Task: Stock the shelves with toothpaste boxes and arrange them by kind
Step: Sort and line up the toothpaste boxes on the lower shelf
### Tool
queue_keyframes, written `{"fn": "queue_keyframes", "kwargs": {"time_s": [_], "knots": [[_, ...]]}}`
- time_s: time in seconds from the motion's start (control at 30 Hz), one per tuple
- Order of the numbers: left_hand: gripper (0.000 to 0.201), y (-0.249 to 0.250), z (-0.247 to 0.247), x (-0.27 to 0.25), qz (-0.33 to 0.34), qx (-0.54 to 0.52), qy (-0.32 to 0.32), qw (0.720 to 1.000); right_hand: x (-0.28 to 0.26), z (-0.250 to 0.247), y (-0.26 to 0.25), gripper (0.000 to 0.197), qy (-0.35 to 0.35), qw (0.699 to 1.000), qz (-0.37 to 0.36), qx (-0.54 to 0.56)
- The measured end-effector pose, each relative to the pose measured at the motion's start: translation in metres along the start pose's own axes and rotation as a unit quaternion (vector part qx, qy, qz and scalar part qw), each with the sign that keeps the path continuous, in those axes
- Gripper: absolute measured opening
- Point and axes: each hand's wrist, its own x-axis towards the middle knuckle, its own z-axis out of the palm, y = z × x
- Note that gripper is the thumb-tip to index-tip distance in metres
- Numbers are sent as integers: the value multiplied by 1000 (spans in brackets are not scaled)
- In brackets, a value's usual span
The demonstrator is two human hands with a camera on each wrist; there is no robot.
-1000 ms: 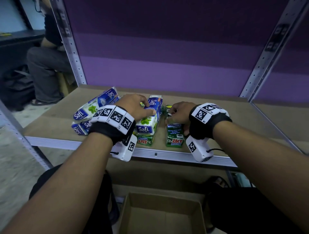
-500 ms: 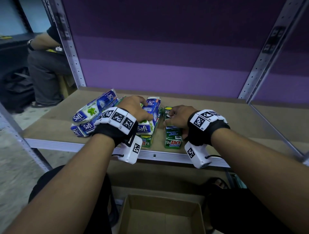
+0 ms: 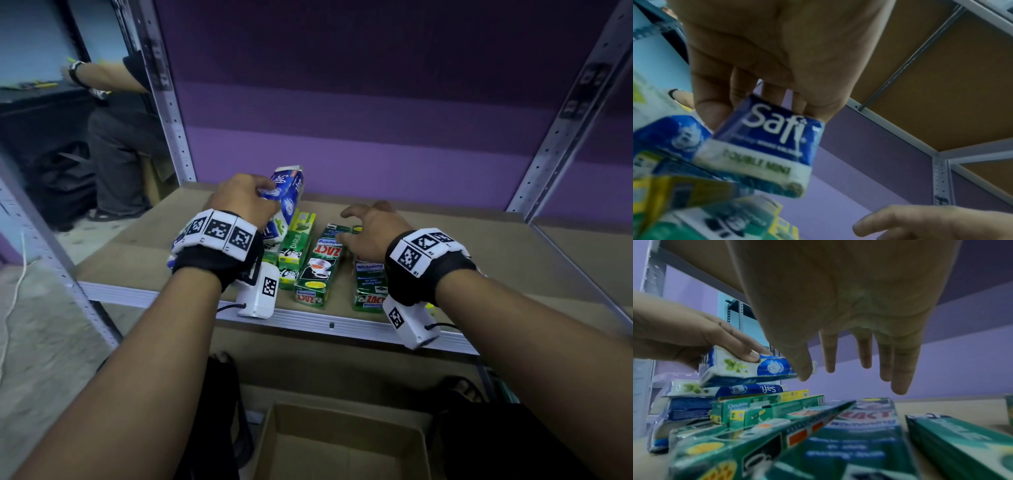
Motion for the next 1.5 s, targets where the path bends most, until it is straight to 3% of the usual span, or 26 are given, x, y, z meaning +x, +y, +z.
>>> {"fn": "queue_keyframes", "kwargs": {"time_s": [0.27, 0.57, 0.73, 0.83, 1.1, 1.37, 1.5], "knots": [[40, -21, -20, 3, -25, 124, 80, 989, 5, 4, -30, 50, -21, 999, -23, 17], [30, -33, -20, 10, -20, 114, 27, 993, 6, 9, -32, 34, -22, 999, -43, 19], [25, -30, -17, 9, 10, 119, 49, 992, 6, 4, -23, 21, -27, 999, -24, 11], [21, -23, -17, 8, 45, 110, 60, 991, 6, -2, -12, 30, -33, 999, 3, -11], [19, 6, 6, -3, 186, 66, -22, 980, 2, -7, 11, 43, -80, 992, 16, -97], [14, 24, 29, -14, 209, 88, -148, 963, -2, 6, 14, 58, -86, 993, 24, -74], [15, 27, 31, -14, 201, 88, -151, 964, -4, 12, 19, 56, -68, 997, 28, -13]]}}
